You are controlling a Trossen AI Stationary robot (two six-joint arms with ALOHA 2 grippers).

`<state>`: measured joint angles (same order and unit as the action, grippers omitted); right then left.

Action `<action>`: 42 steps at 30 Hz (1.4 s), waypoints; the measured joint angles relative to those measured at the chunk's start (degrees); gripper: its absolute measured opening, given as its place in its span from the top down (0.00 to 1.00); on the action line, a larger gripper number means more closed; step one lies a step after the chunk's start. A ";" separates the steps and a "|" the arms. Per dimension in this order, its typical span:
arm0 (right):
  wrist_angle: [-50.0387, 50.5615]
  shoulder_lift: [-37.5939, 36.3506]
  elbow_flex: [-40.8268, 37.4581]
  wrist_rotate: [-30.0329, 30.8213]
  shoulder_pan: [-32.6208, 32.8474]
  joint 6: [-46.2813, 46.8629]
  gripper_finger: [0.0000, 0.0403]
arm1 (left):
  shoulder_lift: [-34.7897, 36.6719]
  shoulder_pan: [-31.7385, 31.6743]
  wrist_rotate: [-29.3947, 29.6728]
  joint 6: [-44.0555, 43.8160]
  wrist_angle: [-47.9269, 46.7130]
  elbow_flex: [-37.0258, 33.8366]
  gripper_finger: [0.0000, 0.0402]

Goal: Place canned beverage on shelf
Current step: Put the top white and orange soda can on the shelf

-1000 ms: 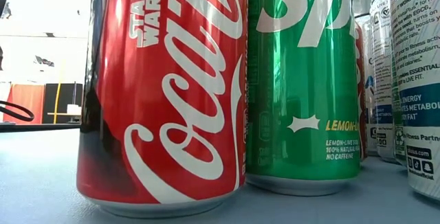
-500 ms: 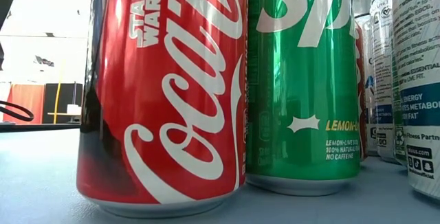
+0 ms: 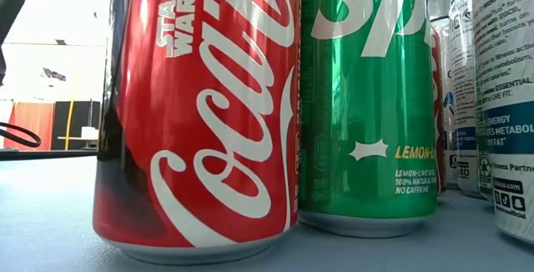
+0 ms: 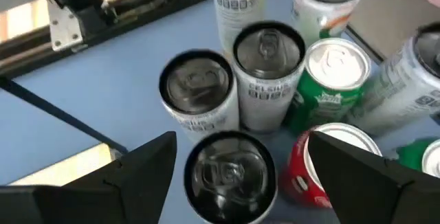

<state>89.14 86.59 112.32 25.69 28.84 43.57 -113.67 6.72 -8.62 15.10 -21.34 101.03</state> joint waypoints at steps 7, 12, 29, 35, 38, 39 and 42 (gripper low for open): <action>-0.05 0.00 -0.01 0.02 0.02 0.00 0.33 | -1.82 0.00 -0.02 0.24 0.46 0.04 0.21; -0.04 0.00 0.01 0.03 0.02 0.00 0.33 | -2.51 -0.03 -0.42 0.19 -0.23 0.12 0.21; -0.44 0.00 0.00 0.02 0.02 0.02 0.33 | -4.61 -0.84 -1.57 0.30 -2.42 0.06 0.30; -0.46 0.00 -0.01 0.04 0.02 0.02 0.33 | -4.61 -1.17 -2.12 -0.31 -2.61 0.06 0.42; -0.45 0.00 0.00 0.04 0.02 0.02 0.33 | -4.45 -1.54 -2.11 -0.82 -2.88 0.06 0.42; -0.46 0.00 0.00 0.04 0.02 0.02 0.33 | -4.29 -1.69 -2.25 -1.02 -3.34 0.06 0.42; -0.45 -0.02 0.01 0.04 0.02 0.02 0.33 | -3.48 -2.14 -3.00 -1.24 -4.71 0.04 0.42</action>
<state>88.69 86.56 112.33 25.74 28.86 43.59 -117.14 4.58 -11.62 13.86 -26.05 101.08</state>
